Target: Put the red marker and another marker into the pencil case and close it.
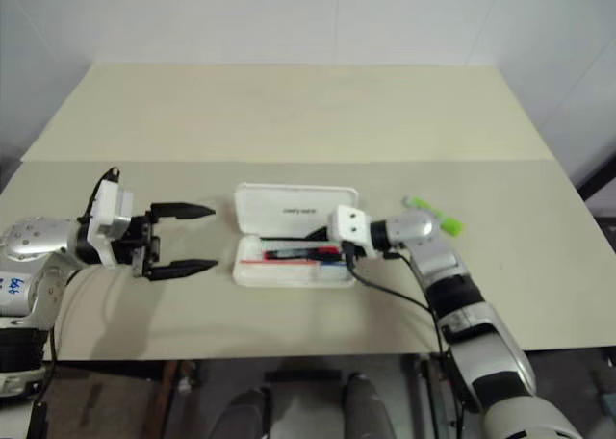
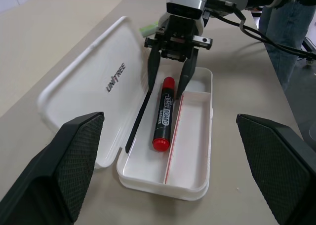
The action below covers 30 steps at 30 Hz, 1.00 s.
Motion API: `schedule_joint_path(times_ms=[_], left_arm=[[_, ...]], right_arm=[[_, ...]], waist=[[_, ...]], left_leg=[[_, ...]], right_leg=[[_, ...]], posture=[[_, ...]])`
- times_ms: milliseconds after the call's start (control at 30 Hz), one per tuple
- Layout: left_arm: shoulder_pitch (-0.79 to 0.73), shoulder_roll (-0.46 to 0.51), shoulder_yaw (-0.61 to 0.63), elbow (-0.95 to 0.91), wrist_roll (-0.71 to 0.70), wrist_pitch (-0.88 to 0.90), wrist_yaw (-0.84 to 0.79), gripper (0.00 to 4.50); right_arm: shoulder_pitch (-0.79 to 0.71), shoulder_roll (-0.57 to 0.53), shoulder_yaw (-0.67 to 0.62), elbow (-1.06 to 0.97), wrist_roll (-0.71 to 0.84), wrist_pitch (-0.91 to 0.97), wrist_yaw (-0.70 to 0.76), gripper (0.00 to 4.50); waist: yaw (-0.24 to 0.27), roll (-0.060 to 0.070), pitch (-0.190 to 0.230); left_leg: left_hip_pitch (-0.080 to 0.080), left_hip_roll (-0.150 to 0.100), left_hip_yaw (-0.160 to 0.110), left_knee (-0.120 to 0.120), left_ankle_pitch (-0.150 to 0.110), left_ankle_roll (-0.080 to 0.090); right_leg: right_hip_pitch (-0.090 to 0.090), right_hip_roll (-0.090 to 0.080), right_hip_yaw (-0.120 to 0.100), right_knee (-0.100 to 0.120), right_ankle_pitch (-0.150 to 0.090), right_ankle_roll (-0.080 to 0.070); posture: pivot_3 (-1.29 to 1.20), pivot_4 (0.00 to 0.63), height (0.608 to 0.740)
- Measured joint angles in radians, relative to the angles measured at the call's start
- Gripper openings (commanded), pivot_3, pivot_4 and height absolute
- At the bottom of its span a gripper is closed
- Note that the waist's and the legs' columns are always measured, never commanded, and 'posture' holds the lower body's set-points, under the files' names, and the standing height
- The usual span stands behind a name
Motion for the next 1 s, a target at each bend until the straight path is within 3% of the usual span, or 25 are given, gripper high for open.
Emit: schedule_joint_path(times_ms=[100, 133, 233, 433, 667, 800, 1000], left_arm=[[-0.002, -0.005, 0.0, 0.0, 0.0, 0.002, 0.002, 4.5], [-0.002, -0.006, -0.001, 0.0, 0.0, 0.003, 0.002, 4.5], [-0.009, -0.013, -0.006, 0.0, 0.0, 0.007, 0.002, 4.5], [-0.024, -0.018, -0.017, -0.001, 0.0, 0.009, 0.004, 4.5], [-0.02, -0.024, -0.015, -0.024, -0.001, 0.011, 0.012, 4.5], [-0.02, -0.041, -0.017, -0.029, -0.003, 0.015, 0.019, 4.5], [-0.032, -0.054, -0.021, -0.03, -0.01, 0.039, 0.023, 4.5]], right_arm=[[-0.002, 0.012, -0.002, -0.002, 0.001, -0.002, -0.003, 4.26], [-0.002, 0.016, -0.004, -0.005, 0.002, 0.001, -0.003, 4.46], [-0.001, 0.017, -0.016, -0.063, 0.037, 0.047, 0.002, 4.46], [0.077, 0.002, -0.087, -0.426, 0.225, 0.31, -0.02, 4.46], [0.231, -0.159, -0.26, -0.762, 0.429, 0.62, -0.135, 4.46], [0.262, -0.273, -0.371, -0.766, 0.465, 0.669, -0.165, 4.46], [0.258, -0.418, -0.457, -0.447, 0.389, 0.568, -0.121, 4.46]], waist=[[-0.004, 0.0, 0.0], [-0.005, 0.0, 0.0], [-0.006, 0.0, 0.0], [0.002, 0.0, 0.0], [0.015, 0.0, 0.0], [0.016, 0.0, 0.0], [0.009, 0.0, 0.0]], left_leg=[[0.0, 0.0, 0.0, 0.0, 0.0, 0.0], [0.0, 0.0, 0.0, 0.0, 0.0, 0.0], [0.0, 0.0, 0.0, 0.0, 0.0, 0.0], [0.0, 0.0, -0.001, 0.0, 0.0, 0.0], [-0.001, 0.0, -0.002, 0.0, 0.0, 0.0], [-0.001, 0.0, -0.001, 0.0, 0.0, 0.0], [-0.001, 0.0, 0.0, 0.0, 0.0, 0.0]], right_leg=[[0.0, 0.0, 0.0, 0.0, 0.0, 0.0], [0.0, 0.0, 0.0, 0.0, 0.0, 0.0], [0.0, 0.0, 0.0, 0.001, 0.0, 0.0], [0.0, 0.0, 0.0, 0.004, -0.001, -0.001], [0.0, 0.0, -0.001, -0.001, -0.002, -0.001], [0.001, 0.0, -0.001, -0.002, -0.002, -0.003], [0.001, -0.001, -0.001, -0.005, -0.003, -0.004]], posture=[[0.0, 0.15, 0.74], [0.0, 0.15, 0.74], [0.0, 0.15, 0.74], [0.0, 0.15, 0.74], [0.0, 0.15, 0.74], [0.0, 0.15, 0.74], [0.0, 0.15, 0.74]])
